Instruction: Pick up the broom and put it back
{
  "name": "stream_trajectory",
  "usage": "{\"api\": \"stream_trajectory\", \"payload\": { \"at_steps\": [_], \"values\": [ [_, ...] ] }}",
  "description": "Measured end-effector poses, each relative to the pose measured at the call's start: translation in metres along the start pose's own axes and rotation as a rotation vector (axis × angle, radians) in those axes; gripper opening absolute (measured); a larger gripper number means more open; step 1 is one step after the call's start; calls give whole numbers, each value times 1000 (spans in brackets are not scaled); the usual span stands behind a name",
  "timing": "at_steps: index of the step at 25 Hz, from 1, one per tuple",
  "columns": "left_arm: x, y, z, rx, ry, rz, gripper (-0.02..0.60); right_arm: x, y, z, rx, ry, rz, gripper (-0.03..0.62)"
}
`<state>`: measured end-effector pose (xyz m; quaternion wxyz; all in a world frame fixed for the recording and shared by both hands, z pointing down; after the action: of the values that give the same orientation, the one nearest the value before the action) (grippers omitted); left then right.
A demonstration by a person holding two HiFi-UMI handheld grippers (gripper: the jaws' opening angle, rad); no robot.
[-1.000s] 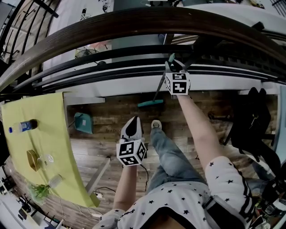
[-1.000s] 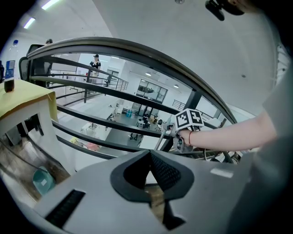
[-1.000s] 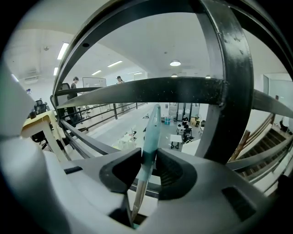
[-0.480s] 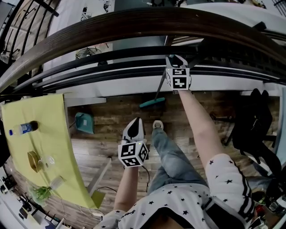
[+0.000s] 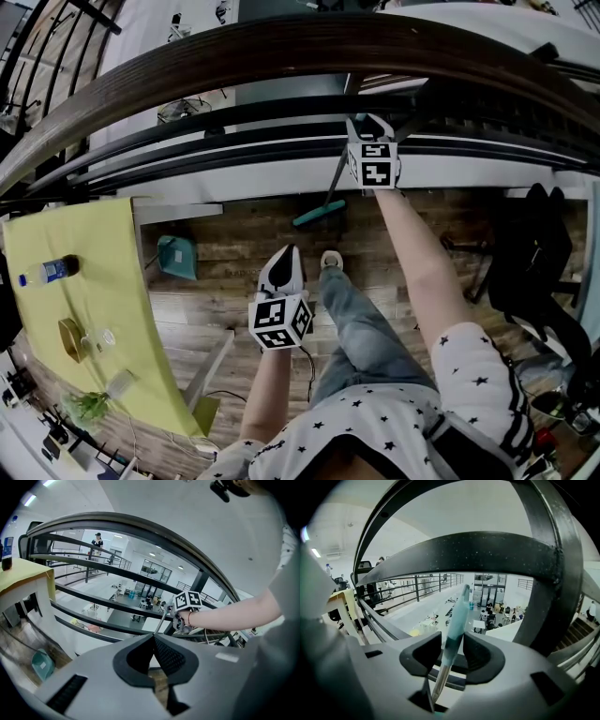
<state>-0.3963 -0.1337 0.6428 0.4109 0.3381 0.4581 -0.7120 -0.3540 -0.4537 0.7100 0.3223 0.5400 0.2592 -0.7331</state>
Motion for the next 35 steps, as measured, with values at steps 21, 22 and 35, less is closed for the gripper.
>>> {"api": "stream_trajectory", "payload": {
  "at_steps": [21, 22, 35],
  "values": [
    [4, 21, -21, -1, 25, 8, 12, 5, -4, -48, 24, 4, 26, 181],
    [5, 23, -25, -1, 30, 9, 12, 7, -6, -55, 27, 9, 33, 181],
    [17, 53, -73, 27, 81, 18, 11, 42, -12, -147, 45, 63, 72, 103]
  ]
}}
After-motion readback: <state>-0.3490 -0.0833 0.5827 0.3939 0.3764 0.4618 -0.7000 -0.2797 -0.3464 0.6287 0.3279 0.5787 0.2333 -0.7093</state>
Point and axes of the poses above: the fingertips, and each gripper's own axes: z forward along the fingers, y to its right, x out of its top, the point moved 1 cm from there along -z, backward along the fingers, and after that the axes turned 15 degrees about y, right-handed, at the moved point
